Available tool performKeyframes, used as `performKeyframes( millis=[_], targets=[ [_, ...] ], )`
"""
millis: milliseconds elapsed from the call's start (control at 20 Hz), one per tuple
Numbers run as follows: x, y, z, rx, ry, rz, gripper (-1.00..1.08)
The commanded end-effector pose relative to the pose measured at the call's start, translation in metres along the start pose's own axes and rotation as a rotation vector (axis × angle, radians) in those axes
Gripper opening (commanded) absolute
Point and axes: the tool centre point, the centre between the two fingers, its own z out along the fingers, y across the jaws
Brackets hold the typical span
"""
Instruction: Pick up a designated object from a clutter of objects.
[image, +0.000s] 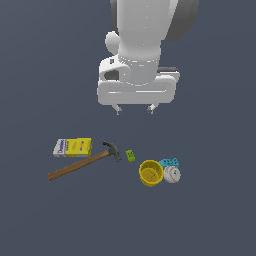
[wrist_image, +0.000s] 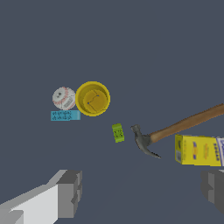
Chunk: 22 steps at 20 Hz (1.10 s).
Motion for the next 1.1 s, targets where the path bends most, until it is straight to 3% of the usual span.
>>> performKeyframes(
  millis=[0, 500, 1050],
  targets=[
    [0.001, -0.001, 0.002, 0.001, 0.0, 0.008, 1.0],
    [0.017, -0.017, 0.021, 0.012, -0.006, 0.108, 1.0],
    [0.048, -0.052, 0.067, 0.027, -0.021, 0.327, 1.0]
  ],
)
